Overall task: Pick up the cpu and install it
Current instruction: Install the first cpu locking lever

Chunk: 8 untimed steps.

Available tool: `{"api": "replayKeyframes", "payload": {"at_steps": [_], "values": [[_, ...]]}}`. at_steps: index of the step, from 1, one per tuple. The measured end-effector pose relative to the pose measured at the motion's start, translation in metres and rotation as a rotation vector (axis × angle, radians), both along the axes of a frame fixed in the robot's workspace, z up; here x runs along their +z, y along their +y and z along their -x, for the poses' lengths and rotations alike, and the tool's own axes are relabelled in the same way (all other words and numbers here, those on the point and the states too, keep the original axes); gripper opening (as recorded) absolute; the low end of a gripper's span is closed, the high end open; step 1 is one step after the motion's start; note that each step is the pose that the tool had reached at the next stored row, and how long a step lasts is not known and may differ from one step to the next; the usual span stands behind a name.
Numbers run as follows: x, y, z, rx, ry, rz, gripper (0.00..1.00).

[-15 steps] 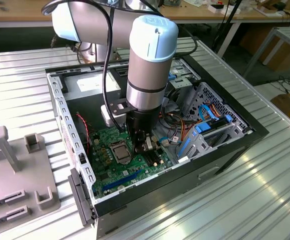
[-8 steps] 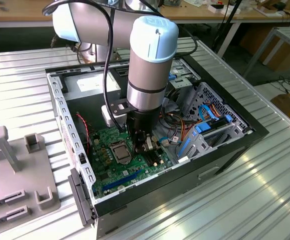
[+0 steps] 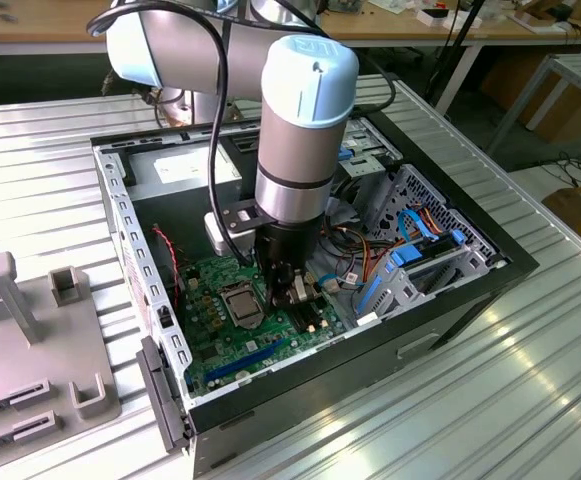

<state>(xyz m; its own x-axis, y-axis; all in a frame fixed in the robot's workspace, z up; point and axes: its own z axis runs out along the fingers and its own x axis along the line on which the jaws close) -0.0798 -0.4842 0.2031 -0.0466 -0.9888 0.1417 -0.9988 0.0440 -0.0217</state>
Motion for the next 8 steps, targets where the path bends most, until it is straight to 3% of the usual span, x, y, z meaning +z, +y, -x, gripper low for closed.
{"api": "replayKeyframes", "payload": {"at_steps": [8], "values": [[-0.0012, -0.0003, -0.0013, 0.0, -0.0006, 0.0003, 0.11]]}}
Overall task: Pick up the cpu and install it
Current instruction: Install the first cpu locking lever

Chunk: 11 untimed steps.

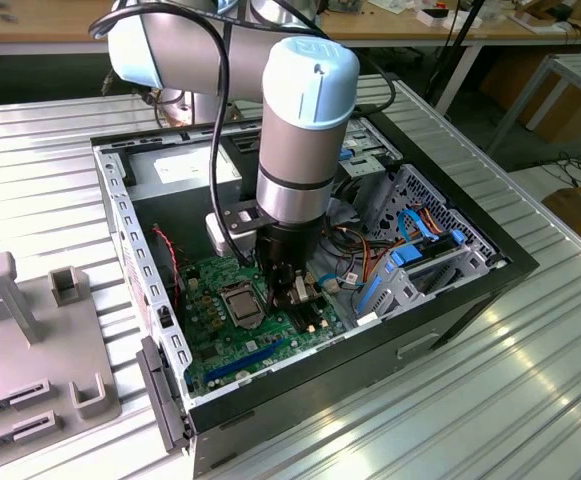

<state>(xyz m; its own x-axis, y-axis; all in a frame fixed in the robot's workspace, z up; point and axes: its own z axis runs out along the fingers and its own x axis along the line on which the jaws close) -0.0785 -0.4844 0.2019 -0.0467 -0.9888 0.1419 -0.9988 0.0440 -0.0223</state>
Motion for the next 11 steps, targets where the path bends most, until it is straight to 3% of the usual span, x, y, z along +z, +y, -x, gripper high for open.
{"api": "replayKeyframes", "payload": {"at_steps": [11], "values": [[-0.0037, -0.0003, -0.0015, 0.0, -0.0007, 0.0004, 0.11]]}}
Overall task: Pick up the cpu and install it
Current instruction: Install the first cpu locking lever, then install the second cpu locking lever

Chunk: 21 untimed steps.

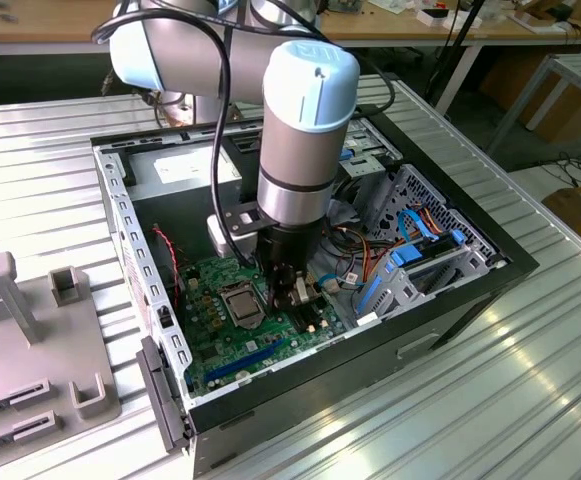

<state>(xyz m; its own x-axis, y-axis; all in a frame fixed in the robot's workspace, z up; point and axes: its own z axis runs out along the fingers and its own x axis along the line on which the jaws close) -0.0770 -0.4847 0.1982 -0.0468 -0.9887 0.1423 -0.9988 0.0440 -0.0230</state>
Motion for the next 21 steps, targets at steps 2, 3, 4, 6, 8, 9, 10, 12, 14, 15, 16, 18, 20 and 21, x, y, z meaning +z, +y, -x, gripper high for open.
{"api": "replayKeyframes", "payload": {"at_steps": [2, 3, 4, 6, 8, 9, 10, 12, 14, 15, 16, 18, 20, 21], "values": [[-0.0008, 0.0, -0.0003, 0.0, -0.0001, 0.0001, 0.11], [-0.0015, 0.0, -0.0003, 0.0, -0.0002, -0.0005, 0.11], [-0.0018, 0.0, -0.0004, 0.0, -0.0002, -0.0001, 0.11], [-0.0021, -0.0001, -0.0005, 0.0, -0.0003, 0.0004, 0.11], [0.0003, 0.0, -0.0006, 0.0, -0.0008, -0.0006, 0.11], [0.0012, 0.0, -0.0003, 0.0, -0.0016, -0.0007, 0.11], [0.0013, 0.0, 0.0001, 0.0, -0.0023, -0.0006, 0.11], [0.0015, -0.0001, 0.0014, 0.0, -0.0032, 0.0001, 0.11], [0.0027, -0.0001, 0.0016, 0.0, -0.0037, 0.0001, 0.11], [0.0036, -0.0001, 0.0016, 0.0, -0.0038, 0.0001, 0.11], [0.0048, -0.0001, 0.0017, 0.0, -0.0037, 0.0001, 0.11], [0.0081, -0.0001, 0.0017, 0.0, -0.0037, 0.0001, 0.11], [0.0132, -0.0001, 0.0017, 0.0, -0.0037, 0.0002, 0.11], [0.0151, -0.0001, 0.0017, 0.0, -0.0039, 0.0002, 0.11]]}}
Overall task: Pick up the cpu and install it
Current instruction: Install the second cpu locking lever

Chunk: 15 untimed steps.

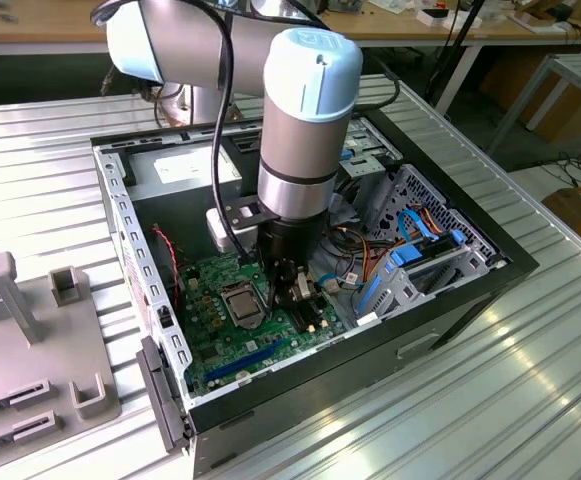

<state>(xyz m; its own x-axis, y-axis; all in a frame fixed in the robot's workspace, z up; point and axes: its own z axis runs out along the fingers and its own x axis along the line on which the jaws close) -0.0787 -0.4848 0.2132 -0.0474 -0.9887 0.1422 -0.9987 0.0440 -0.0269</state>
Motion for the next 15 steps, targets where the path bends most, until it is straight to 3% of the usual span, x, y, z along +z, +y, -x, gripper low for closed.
{"api": "replayKeyframes", "payload": {"at_steps": [7, 15], "values": [[0.001, 0.0023, 0.0098, 0.0, -0.0003, 0.0, 0.11], [0.0012, 0.0042, 0.0128, 0.0, -0.0007, 0.0, 0.11]]}}
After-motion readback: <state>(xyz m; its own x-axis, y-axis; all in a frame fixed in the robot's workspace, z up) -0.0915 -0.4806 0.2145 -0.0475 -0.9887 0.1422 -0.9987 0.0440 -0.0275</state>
